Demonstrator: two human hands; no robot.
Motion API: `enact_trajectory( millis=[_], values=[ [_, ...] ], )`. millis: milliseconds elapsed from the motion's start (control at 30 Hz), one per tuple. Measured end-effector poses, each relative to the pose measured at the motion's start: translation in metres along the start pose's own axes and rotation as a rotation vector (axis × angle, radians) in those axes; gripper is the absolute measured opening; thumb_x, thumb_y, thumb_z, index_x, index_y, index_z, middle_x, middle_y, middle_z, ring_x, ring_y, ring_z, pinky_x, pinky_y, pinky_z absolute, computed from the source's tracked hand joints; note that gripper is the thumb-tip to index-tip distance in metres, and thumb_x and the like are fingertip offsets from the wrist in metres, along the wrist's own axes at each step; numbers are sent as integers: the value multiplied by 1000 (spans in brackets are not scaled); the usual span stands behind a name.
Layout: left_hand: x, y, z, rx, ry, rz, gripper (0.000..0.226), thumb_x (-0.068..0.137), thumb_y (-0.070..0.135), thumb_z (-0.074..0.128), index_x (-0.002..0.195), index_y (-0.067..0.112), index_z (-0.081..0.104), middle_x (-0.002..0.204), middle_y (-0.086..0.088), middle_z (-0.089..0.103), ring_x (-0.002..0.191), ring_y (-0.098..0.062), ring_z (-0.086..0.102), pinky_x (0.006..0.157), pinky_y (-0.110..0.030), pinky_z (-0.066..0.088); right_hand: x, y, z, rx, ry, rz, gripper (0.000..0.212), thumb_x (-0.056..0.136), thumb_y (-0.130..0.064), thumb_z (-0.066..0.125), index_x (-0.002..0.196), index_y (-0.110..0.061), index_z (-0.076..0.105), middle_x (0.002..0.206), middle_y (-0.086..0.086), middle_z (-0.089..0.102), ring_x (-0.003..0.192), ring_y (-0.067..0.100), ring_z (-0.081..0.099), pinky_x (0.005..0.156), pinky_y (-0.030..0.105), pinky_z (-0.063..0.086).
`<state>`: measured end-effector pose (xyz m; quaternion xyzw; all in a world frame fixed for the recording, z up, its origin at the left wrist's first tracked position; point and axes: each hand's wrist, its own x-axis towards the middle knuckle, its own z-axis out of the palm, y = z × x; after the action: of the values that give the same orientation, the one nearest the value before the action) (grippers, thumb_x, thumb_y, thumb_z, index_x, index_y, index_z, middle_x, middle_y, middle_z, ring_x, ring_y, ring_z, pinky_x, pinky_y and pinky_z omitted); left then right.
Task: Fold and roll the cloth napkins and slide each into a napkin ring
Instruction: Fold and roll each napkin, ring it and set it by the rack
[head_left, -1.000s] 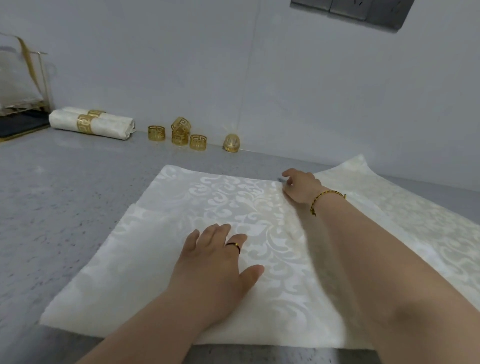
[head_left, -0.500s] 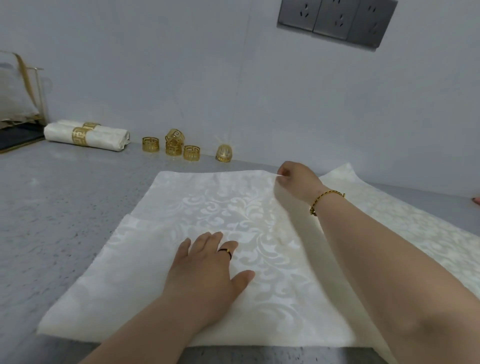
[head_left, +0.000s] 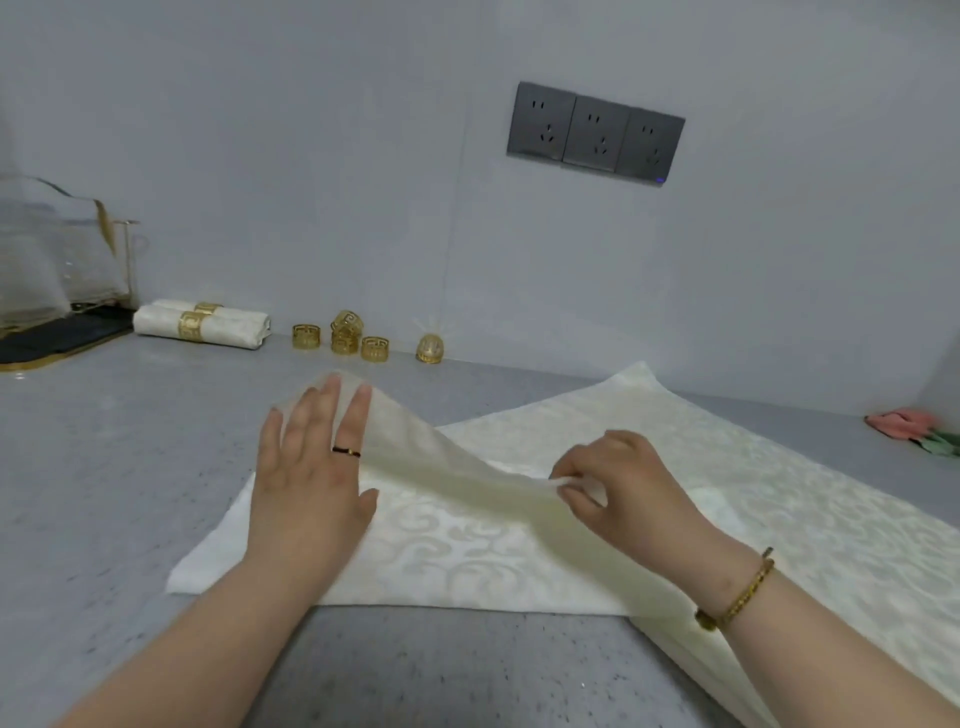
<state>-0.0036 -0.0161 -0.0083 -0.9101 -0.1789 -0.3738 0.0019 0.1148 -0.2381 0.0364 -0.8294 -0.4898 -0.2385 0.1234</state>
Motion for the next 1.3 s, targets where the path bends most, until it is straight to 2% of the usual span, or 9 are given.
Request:
enact_trajectory(
  millis=[200,367,467,533,633,833,1033,1167,1300],
  values=[
    [-26,-7,-29,107,151,141,58,45,10,70,102,14,62,102,-9,43,91,-29,36,89,-39,23,-50,-15,17,-49,-45,-77,11,64,-27,53,60,-32,62,53,-19,57,54,-1,53,87,22,31],
    [-46,-35,-23,164,-107,177,33,26,8,90,45,19,65,81,-10,70,99,-26,42,111,-27,-6,-59,-21,22,-189,-166,-7,20,64,-37,44,53,-32,61,51,-18,55,47,-1,53,75,24,53],
    [-53,-42,-25,123,-217,143,7,55,18,77,55,20,70,75,-2,71,88,-26,63,100,-31,24,-63,-14,21,-306,-197,111,34,66,-40,33,53,-31,63,52,-13,58,46,3,56,66,27,55],
    [-55,-40,-28,-6,-328,-55,16,82,18,58,85,19,74,93,4,70,92,-23,65,84,-29,37,-65,-8,10,-369,-259,217,33,78,-34,37,75,-28,69,71,-8,66,68,10,64,83,35,50],
    [-59,-41,-25,-87,-307,-175,24,91,23,49,109,25,65,116,9,62,107,-15,56,79,-24,40,-74,9,-8,-382,-417,344,28,94,-34,33,109,-23,55,110,-3,60,109,19,53,106,37,24],
    [-57,-37,-29,-71,-334,-279,28,85,21,52,108,32,62,120,10,59,111,-13,53,79,-22,38,-96,38,-27,-489,-570,612,21,95,-38,31,100,-27,49,111,-7,55,117,17,44,108,38,20],
    [-56,-30,-41,-159,-350,-351,24,81,19,57,98,35,63,113,8,62,97,-15,53,67,-23,32,-62,14,-32,-22,-465,421,117,43,-97,0,127,-31,48,139,-14,42,130,10,35,109,28,18],
    [-56,-28,-50,-254,-352,-434,18,82,20,56,82,37,60,96,8,59,83,-12,45,60,-25,32,-16,-11,0,201,-383,386,44,94,-44,39,128,-19,50,140,-5,44,129,15,40,103,23,28],
    [-56,-29,-52,-273,-358,-424,22,84,19,55,73,37,60,85,5,62,81,-13,48,59,-24,34,15,-30,40,259,-443,396,32,96,-29,36,107,-4,53,120,9,53,119,29,46,96,33,37]
  ],
)
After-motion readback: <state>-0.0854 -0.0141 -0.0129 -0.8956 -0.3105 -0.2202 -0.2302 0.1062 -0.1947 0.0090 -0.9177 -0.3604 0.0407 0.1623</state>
